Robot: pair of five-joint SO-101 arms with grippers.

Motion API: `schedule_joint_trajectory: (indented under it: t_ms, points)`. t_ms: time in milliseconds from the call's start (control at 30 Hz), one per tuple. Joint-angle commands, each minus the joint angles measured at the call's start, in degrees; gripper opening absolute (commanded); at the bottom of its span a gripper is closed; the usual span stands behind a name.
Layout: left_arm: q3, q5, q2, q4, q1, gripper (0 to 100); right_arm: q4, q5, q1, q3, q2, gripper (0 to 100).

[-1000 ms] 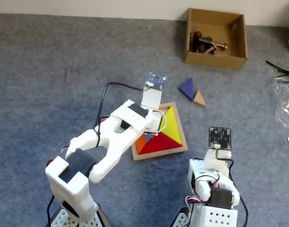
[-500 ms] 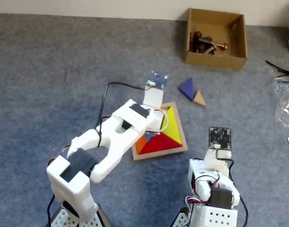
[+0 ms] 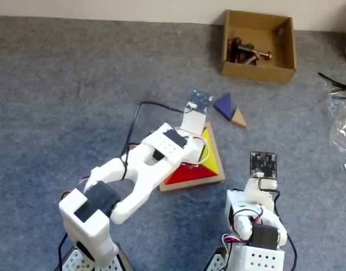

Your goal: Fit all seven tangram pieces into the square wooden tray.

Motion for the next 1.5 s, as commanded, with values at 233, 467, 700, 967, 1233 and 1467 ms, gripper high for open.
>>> schedule_joint_trajectory:
  t_ms: [233,467,700,967,1233,1467]
  points:
    - [-3.7,-0.3,-1.1,-0.7,-5.3,2,-0.9,-0.6,-0.9,6.5,-0.8,0.5]
    - [-8.9,-0.3,-1.1,-0.5,-9.3,2,-0.9,-0.6,-0.9,6.5,-0.8,0.5]
    - [-9.5,-18.2,-1.1,2.4,-10.2,2,-0.9,-0.6,-0.9,6.5,-0.8,0.5]
    - [-9.5,-26.5,-10.9,22.2,-11.6,2,-0.9,-0.6,-0.9,6.5,-0.8,0.5]
    - [-9.1,-26.6,-19.3,33.5,-22.4,3,-0.9,-0.6,-0.9,6.5,-0.8,0.5]
    - [-6.5,-40.0,-19.2,42.8,-24.2,3,-0.9,-0.6,-0.9,6.5,-0.8,0.5]
